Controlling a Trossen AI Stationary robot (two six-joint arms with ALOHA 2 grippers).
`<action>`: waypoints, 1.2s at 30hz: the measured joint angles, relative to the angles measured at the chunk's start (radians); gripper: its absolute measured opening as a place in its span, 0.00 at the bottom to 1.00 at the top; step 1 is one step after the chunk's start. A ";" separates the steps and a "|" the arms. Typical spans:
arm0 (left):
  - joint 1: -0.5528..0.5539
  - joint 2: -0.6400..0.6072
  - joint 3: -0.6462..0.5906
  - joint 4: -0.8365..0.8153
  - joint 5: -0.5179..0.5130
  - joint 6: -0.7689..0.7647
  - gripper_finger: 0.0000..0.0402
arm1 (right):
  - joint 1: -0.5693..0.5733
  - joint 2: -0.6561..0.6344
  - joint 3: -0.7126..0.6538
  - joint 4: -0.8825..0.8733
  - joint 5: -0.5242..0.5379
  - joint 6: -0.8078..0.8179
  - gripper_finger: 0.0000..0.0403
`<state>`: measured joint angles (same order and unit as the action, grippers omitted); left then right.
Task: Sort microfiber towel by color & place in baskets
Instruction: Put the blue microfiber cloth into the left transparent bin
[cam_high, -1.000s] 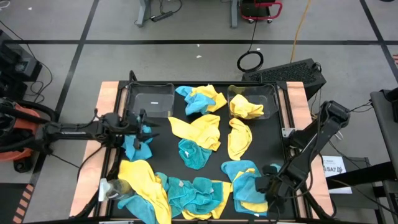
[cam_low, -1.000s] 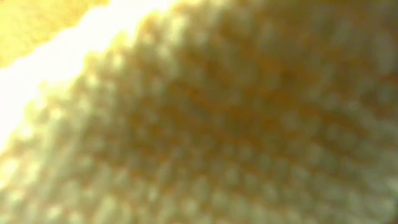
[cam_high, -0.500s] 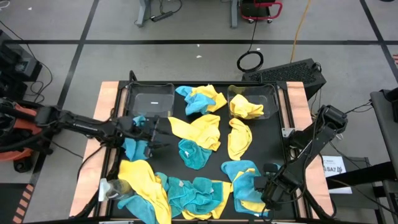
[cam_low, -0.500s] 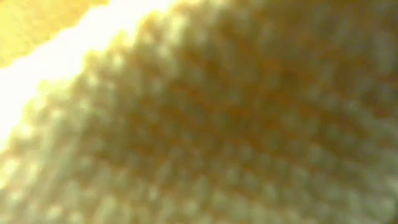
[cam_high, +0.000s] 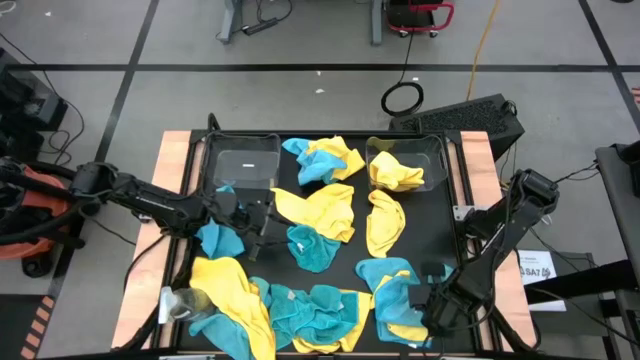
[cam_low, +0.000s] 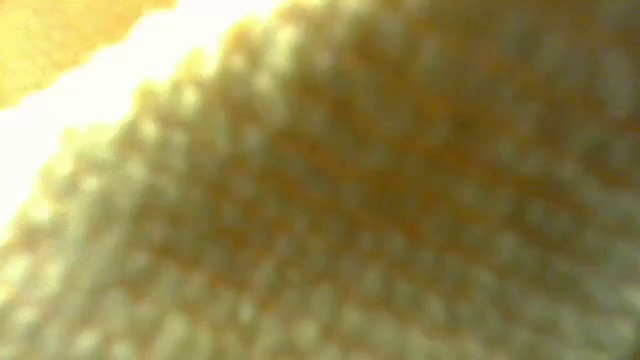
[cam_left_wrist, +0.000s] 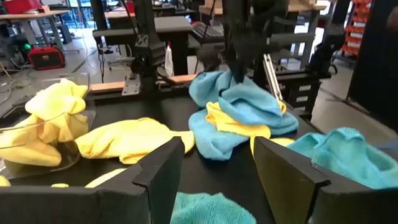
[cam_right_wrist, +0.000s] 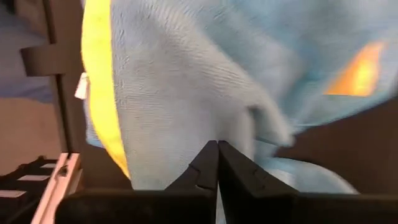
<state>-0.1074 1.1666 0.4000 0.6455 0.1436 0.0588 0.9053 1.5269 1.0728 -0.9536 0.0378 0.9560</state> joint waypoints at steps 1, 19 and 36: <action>0.000 0.004 0.000 0.000 0.000 0.000 0.52 | 0.001 0.000 0.028 -0.038 0.016 0.002 0.01; 0.000 0.006 0.000 -0.008 0.000 -0.001 0.52 | 0.041 0.000 -0.027 0.015 0.127 0.122 0.66; 0.000 0.006 0.000 -0.002 -0.014 -0.003 0.52 | -0.014 0.000 -0.061 0.160 0.112 -0.083 0.03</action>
<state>-0.1074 1.1725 0.4004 0.6438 0.1291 0.0554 0.8916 1.5268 1.0123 -0.7932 0.1496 0.8729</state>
